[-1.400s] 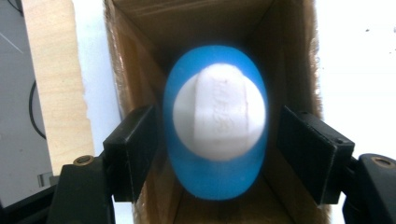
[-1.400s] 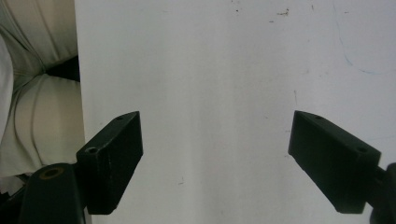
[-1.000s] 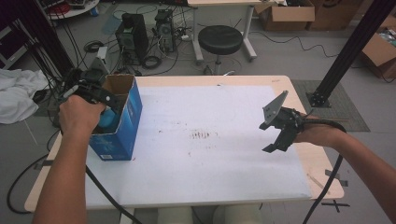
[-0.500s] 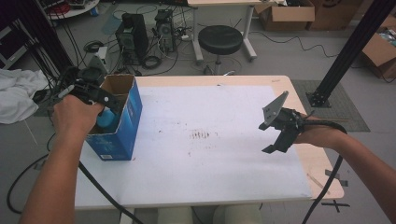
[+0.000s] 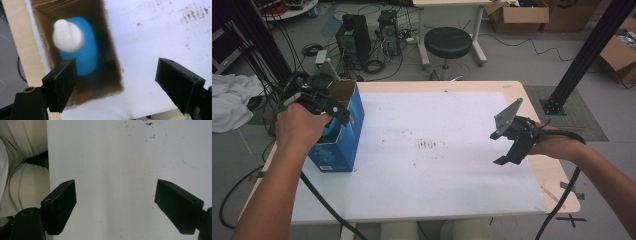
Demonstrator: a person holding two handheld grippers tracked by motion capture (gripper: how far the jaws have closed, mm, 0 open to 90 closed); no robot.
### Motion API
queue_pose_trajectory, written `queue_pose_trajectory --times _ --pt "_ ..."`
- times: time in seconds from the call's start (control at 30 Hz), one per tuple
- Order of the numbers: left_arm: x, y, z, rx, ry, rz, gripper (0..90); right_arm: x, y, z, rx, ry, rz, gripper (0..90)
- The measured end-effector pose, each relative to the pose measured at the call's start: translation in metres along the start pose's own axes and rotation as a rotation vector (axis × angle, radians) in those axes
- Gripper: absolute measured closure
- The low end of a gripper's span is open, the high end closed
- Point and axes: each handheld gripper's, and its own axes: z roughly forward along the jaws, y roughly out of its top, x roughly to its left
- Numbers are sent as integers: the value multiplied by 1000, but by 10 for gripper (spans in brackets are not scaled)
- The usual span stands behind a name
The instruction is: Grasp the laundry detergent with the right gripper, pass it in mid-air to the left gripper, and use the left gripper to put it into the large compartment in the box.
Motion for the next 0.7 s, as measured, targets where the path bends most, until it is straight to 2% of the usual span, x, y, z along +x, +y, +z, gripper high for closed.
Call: queue_pose_trajectory --times 0.07,0.27,0.33,0.7 --pt "-7 1 -1 5 -4 25 186 1 0 0 0 0 -1 175" --pt "-19 4 -3 -2 -19 57 185 2 -1 -1 0 -3 -1 175" --pt "-28 6 -5 -7 -21 88 185 3 -1 -2 -1 -5 0 175" --pt "-53 12 -4 -10 -41 160 185 4 0 -2 0 -7 1 175"
